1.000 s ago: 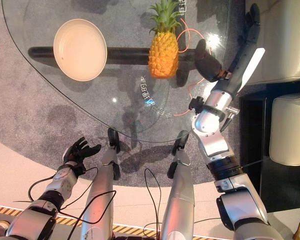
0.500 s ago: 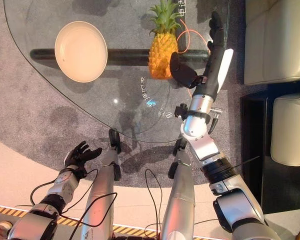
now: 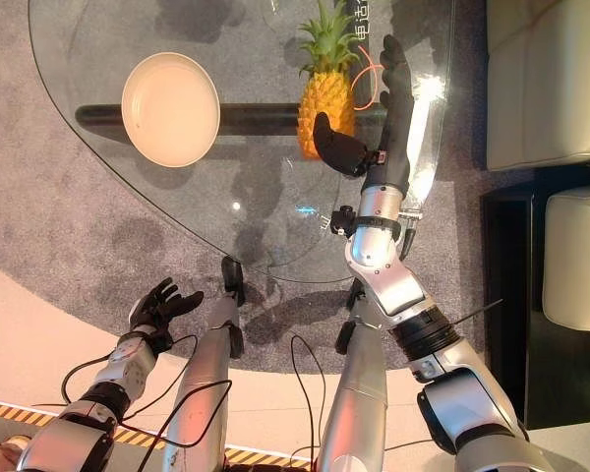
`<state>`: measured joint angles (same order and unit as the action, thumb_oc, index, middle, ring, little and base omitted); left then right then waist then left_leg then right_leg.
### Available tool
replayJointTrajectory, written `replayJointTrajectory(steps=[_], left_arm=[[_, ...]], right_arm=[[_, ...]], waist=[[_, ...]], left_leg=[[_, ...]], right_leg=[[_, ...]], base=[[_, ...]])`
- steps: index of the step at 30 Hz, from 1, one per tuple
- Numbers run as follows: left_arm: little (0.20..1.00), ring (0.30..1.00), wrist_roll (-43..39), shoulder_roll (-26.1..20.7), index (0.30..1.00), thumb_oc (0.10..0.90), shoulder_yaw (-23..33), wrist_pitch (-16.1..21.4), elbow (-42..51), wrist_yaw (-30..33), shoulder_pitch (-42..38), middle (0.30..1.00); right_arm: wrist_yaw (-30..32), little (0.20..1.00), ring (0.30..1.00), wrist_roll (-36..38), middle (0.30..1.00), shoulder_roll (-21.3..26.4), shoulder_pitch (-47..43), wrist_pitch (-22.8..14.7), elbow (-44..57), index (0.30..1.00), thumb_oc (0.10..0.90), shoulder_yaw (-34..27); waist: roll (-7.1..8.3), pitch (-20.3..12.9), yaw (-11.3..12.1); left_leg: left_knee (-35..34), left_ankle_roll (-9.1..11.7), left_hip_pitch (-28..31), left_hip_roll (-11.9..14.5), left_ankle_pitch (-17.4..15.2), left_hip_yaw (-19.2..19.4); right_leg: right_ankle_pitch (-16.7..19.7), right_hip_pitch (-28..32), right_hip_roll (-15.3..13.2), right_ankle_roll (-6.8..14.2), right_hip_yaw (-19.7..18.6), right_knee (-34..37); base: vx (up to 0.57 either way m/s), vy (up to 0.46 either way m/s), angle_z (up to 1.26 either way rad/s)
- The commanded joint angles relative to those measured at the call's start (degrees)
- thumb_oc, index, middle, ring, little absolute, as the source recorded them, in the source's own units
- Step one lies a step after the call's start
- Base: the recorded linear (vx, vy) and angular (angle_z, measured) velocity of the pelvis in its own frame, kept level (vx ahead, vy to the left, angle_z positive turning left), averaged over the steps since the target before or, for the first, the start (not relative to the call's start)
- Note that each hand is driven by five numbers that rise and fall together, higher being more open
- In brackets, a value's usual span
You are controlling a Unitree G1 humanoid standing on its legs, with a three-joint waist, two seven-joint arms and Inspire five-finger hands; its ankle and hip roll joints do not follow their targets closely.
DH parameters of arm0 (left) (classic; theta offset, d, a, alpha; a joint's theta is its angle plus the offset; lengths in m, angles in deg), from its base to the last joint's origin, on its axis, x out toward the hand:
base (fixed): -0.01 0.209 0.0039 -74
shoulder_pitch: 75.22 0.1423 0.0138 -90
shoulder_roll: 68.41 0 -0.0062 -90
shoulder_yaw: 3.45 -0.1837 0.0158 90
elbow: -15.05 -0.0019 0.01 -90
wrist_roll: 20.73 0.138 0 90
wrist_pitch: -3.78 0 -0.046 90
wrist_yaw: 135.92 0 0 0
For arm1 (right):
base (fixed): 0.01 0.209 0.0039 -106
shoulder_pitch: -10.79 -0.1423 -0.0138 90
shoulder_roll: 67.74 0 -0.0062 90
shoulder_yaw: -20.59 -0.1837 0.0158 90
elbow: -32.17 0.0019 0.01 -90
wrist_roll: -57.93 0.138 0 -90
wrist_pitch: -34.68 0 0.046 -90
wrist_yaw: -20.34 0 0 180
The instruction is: Pick up the fruit to the plate
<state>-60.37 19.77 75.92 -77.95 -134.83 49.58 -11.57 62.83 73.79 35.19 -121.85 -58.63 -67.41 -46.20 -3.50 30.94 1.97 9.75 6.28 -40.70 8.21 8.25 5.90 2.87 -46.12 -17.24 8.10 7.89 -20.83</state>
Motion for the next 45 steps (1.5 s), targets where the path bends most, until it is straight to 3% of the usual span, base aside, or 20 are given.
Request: replayJointTrajectory(steps=[1,12,22,23,26,27,29,30,33,45], left_arm=[[0.9,0.9,0.3,-0.3,0.9,0.8,-1.4,1.3,-1.5,0.8,3.5,0.9],[0.9,0.9,0.3,-0.5,0.9,0.8,-2.1,1.5,-1.9,0.7,3.4,0.9],[0.9,0.9,0.6,-0.7,0.9,0.8,-2.5,0.7,-1.4,0.8,3.2,0.9],[0.9,0.9,0.6,-0.8,0.9,0.8,-2.7,0.7,-1.6,0.7,3.7,0.9],[0.9,0.9,0.6,-0.7,0.9,0.8,-3.0,0.9,-1.6,0.6,3.8,0.9],[0.9,0.9,0.6,-0.7,0.9,0.8,-2.8,0.9,-1.5,0.7,3.2,0.9],[0.9,0.9,0.8,-0.6,0.9,0.8,-2.9,0.7,-1.6,0.6,3.1,0.9],[0.9,0.9,0.9,-0.4,0.9,0.8,-3.3,0.7,-1.4,0.7,3.9,0.9],[0.9,0.9,0.7,-0.3,0.9,0.8,-3.7,0.9,-1.7,0.6,3.9,0.9],[0.9,0.9,0.6,-0.2,0.9,0.8,-4.4,0.7,-1.8,0.1,4.1,0.9]], right_arm=[[-0.7,0.9,0.9,0.5,0.9,1.0,-3.7,-2.2,8.1,0.9,0.8,0.4],[0.9,0.9,0.9,6.8,0.9,-0.8,-2.8,-2.6,2.4,0.9,0.8,0.7],[1.4,0.9,0.9,7.9,0.9,-1.7,-3.8,-1.1,0.2,0.9,0.8,1.2],[1.6,0.9,0.9,8.3,0.9,-1.9,-3.3,-1.0,0.0,0.9,0.8,1.4],[2.1,0.9,0.9,9.0,0.9,-2.2,-3.7,-0.6,-0.2,0.9,0.8,1.4],[2.1,0.9,0.9,9.5,0.9,-2.2,-4.5,-0.7,-0.5,0.9,0.8,1.2],[2.0,0.9,0.9,10.4,0.9,-2.3,-4.7,-0.9,-1.2,0.9,0.8,1.1],[2.0,0.9,0.9,11.1,0.9,-2.6,-4.2,-1.0,-1.6,0.9,0.8,1.2],[2.2,0.9,0.9,11.9,0.9,-2.9,-4.8,-1.4,-2.4,0.9,0.8,1.3],[3.0,0.9,0.9,14.6,0.9,-3.6,-6.4,0.9,-5.3,0.9,0.8,1.6]], waist=[[-1.5,-1.1,-0.5],[-1.43,-1.1,-0.1],[-1.56,-1.1,0.4],[-1.6,-1.1,0.5],[-1.7,-1.1,0.6],[-1.7,-1.1,0.6],[-1.8,-1.1,0.6],[-1.93,-1.1,0.8],[-2.01,-1.1,0.9],[-2.44,-1.1,1.4]], left_leg=[[3.5,1.4,-1.5,0.6,-1.9,-2.0],[3.5,1.4,-1.7,0.8,-1.7,-2.0],[3.4,1.3,-1.9,0.7,-1.6,-2.2],[3.6,1.7,-0.5,0.8,-3.1,-2.3],[3.7,1.7,-0.7,0.8,-3.0,-2.4],[3.5,1.3,-2.2,0.7,-1.5,-2.3],[3.5,1.3,-2.2,0.7,-1.5,-2.4],[3.8,1.7,-0.6,0.7,-3.1,-2.5],[3.8,1.7,-0.7,0.7,-3.1,-2.4],[4.3,1.6,-0.9,0.5,-3.1,-2.6]], right_leg=[[1.4,0.4,-0.7,1.3,1.2,2.3],[1.6,0.4,-1.0,1.4,1.7,2.3],[1.5,0.3,-1.1,1.3,1.9,2.0],[-0.1,1.5,-1.0,1.9,1.6,1.4],[-0.1,1.3,-1.0,1.9,1.6,1.3],[1.5,0.0,-1.0,1.3,1.9,1.8],[1.5,-0.1,-1.1,1.3,1.9,1.7],[-0.2,1.3,-1.1,1.9,1.6,1.0],[-0.2,1.3,-1.1,1.8,1.7,1.1],[-0.4,1.0,-1.2,1.6,1.5,0.3]], base=[[0.0,0.0,0.0],[0.0,0.0,0.0],[0.01,-0.001,0.0],[0.07,-0.016,0.02],[0.01,-0.007,0.06],[-0.05,0.003,0.06],[0.01,-0.003,0.04],[0.07,-0.008,0.02],[0.02,-0.003,0.0],[0.0,0.0,0.0]])
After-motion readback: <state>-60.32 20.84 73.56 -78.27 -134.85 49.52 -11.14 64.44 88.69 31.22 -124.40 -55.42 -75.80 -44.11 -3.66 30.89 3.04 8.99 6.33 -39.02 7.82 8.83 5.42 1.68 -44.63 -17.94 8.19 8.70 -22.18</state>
